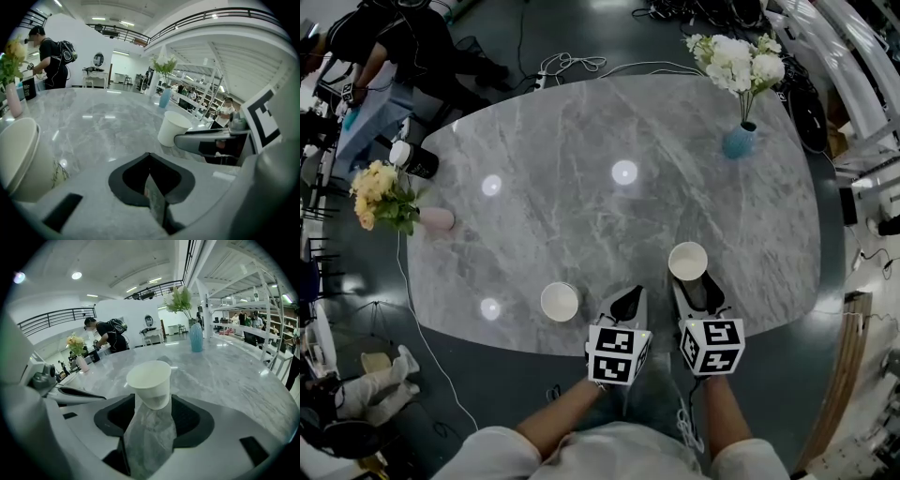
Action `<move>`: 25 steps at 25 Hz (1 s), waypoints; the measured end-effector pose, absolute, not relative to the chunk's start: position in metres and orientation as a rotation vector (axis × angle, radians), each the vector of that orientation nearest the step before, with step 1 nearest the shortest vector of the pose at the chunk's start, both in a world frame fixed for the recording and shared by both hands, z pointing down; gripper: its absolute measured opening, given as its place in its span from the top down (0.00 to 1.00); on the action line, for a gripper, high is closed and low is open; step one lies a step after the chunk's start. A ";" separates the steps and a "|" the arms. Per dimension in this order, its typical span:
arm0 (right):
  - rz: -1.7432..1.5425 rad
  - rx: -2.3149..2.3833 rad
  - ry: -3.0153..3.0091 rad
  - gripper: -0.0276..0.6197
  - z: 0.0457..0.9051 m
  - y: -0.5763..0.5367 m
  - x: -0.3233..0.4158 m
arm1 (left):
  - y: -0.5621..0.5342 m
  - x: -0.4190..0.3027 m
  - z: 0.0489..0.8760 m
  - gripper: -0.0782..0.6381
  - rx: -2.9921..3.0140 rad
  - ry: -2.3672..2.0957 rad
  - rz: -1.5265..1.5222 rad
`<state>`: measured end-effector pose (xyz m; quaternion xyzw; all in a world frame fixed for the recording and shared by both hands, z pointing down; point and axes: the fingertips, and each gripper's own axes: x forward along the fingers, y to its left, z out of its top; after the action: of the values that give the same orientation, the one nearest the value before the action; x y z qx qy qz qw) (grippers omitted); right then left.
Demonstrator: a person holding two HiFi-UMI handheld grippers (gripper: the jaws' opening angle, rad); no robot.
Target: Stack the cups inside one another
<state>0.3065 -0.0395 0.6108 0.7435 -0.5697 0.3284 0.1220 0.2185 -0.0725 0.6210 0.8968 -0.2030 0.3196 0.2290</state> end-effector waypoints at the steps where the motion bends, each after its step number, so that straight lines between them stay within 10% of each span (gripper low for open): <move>1: 0.951 2.161 -1.661 0.64 0.612 -0.041 0.306 | -0.072 0.219 0.622 0.90 2.468 -0.557 0.881; 25: 0.900 2.129 -1.638 0.61 0.619 -0.062 0.312 | -0.080 0.220 0.630 0.90 2.442 -0.562 0.891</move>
<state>0.3118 -0.0620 0.6192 0.7426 -0.5713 0.3138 0.1538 0.2203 -0.0798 0.6304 0.8916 -0.2054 0.3254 0.2386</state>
